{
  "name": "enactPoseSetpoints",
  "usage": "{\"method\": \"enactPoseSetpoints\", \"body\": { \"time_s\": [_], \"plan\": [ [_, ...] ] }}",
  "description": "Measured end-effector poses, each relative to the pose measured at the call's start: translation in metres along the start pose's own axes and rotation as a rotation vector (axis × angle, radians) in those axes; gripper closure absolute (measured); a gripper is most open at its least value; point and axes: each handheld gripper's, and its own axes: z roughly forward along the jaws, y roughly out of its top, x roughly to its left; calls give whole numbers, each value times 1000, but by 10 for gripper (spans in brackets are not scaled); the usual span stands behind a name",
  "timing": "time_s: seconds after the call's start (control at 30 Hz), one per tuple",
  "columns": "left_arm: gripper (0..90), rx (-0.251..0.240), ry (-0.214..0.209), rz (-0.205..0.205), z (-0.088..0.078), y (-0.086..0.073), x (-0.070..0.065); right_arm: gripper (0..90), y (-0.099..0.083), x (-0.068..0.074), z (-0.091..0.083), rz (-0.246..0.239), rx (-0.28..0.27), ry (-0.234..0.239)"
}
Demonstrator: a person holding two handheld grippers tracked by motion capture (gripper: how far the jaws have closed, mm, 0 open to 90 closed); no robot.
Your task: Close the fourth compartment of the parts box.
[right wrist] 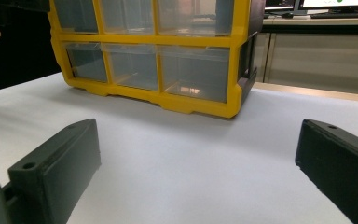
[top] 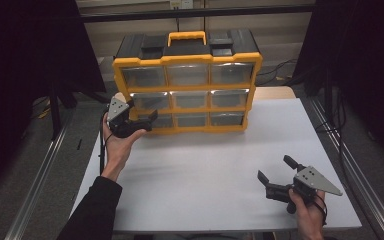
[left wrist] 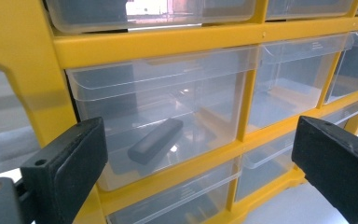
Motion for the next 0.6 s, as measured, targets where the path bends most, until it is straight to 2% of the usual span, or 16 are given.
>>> {"method": "enactPoseSetpoints", "body": {
  "time_s": [0.27,0.37,0.5,0.53,0.57,0.6],
  "plan": [
    [25,-13,-12,0,-8,-9,-4,0,0,0,0,2,1,-2],
    [25,-20,-37,-10,-14,-12,-5,0,0,0,0,-1,0,-3],
    [25,-36,-40,-10,-21,-14,-8,0,0,0,0,-2,0,-2],
    [26,-47,-42,-20,-22,-15,-9,0,0,0,0,-3,1,-4],
    [28,-38,-36,0,-25,-16,-10,0,0,0,0,-4,1,-4],
    [28,-45,-30,-3,-26,-17,-11,0,0,0,0,-3,1,-4]
  ]
}}
